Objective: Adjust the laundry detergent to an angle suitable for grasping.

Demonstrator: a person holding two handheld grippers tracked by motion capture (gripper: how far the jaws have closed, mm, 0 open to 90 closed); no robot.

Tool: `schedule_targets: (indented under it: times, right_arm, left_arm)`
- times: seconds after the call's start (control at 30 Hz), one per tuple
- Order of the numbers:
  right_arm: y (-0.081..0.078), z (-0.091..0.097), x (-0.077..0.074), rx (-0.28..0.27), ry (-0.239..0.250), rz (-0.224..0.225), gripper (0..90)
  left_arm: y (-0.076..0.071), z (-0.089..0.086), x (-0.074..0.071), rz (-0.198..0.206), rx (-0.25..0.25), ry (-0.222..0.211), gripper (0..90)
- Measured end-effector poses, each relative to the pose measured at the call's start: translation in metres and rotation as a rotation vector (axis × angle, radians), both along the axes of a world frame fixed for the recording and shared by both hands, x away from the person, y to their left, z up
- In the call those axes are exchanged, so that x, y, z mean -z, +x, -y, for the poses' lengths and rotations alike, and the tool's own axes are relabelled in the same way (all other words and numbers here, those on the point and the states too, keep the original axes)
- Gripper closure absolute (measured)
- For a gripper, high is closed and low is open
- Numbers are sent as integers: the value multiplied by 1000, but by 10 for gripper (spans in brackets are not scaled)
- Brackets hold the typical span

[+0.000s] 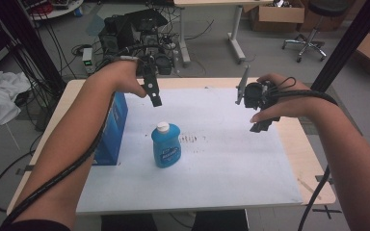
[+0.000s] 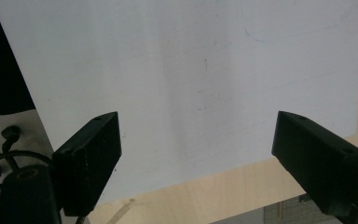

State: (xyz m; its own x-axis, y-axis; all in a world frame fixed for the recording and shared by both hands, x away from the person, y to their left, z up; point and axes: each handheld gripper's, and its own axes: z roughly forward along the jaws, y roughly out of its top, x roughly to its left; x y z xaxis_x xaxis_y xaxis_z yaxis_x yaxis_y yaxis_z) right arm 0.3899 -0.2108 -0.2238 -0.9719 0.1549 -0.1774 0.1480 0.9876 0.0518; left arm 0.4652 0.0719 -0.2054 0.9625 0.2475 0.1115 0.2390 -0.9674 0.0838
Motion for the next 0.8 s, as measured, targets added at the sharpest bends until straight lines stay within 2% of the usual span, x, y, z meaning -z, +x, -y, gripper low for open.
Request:
schedule_targets:
  times: [0.13, 0.2, 0.3, 0.5, 0.8]
  right_arm:
    - [-3, 0, -1, 0, -1, -3, 156]
    - [-3, -1, 1, 2, 0, -2, 154]
    - [-2, -2, 6, -5, -30, -8, 158]
    - [-3, 0, 7, -2, -3, -1, 157]
    - [0, 2, 3, 4, -6, 5, 157]
  left_arm:
    - [-3, 2, 0, -3, 2, -3, 12]
    - [-3, 4, 0, 19, 5, 5, 4]
    - [-4, 4, 1, 8, 7, 6, 5]
    - [-4, 4, 4, -6, 4, 15, 7]
    - [-5, 4, 5, 2, -3, 14, 4]
